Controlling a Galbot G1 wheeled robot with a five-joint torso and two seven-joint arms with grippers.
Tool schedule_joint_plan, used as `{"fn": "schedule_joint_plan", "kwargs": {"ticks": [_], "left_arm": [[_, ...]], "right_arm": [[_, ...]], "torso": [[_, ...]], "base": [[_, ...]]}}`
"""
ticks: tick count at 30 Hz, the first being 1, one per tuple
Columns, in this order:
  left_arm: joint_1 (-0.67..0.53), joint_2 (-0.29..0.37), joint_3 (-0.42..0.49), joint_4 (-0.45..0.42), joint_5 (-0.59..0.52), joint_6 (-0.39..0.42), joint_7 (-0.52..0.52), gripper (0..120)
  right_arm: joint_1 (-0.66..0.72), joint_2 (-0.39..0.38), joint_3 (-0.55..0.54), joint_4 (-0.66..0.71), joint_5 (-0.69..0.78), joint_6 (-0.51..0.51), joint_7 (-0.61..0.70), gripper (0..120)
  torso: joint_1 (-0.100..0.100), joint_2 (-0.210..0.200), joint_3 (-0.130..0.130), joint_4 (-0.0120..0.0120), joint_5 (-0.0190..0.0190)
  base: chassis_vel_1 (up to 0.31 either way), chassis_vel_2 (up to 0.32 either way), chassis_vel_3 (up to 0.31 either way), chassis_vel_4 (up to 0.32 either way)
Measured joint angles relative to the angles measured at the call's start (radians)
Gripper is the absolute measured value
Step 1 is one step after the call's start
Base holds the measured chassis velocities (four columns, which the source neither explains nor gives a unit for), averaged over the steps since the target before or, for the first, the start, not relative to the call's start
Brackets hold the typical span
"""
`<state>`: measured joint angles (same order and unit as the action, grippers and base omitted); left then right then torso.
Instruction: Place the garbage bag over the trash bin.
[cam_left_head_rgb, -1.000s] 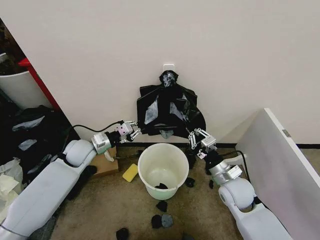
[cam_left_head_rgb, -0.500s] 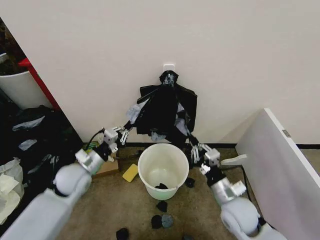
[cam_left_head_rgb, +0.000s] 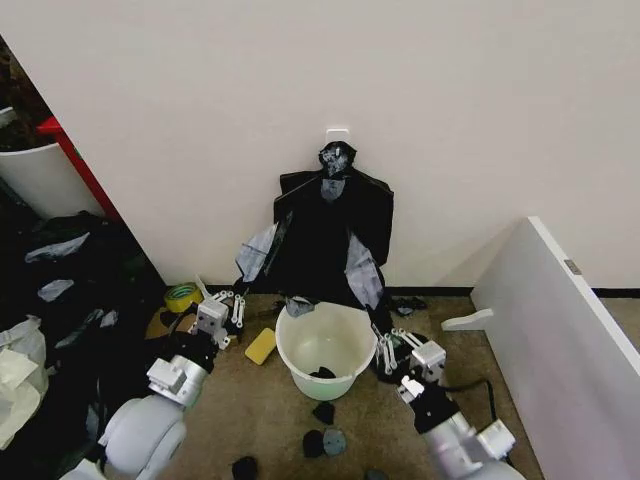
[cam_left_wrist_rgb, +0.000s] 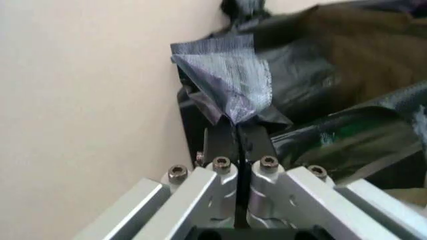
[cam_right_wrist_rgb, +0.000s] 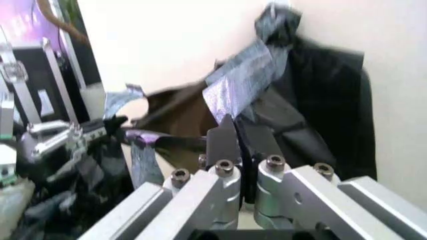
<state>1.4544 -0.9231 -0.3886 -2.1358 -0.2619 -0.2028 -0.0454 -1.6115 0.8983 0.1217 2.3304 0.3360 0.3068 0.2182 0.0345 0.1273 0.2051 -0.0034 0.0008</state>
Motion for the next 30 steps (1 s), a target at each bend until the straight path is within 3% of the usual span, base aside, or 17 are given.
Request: {"fn": "schedule_joint_plan", "kwargs": {"ticks": [14,30], "left_arm": [[-0.066,0.029,0.002,-0.091,-0.135,-0.001,0.031,0],[-0.061,0.013,0.044,-0.109,-0.133,0.043,0.030,0]], "right_arm": [[0.053,0.026,0.072,0.085,0.075,-0.013,-0.006,0],[0.084,0.040,0.043,0.028,0.097,-0.046,0.002,0]], "torso": [[0.000,0.000,0.000,0.0001,-0.0001],[0.000,0.000,0.000,0.0001,0.0000]], "base": [[0.000,0.000,0.000,0.000],[0.000,0.000,0.000,0.000]]}}
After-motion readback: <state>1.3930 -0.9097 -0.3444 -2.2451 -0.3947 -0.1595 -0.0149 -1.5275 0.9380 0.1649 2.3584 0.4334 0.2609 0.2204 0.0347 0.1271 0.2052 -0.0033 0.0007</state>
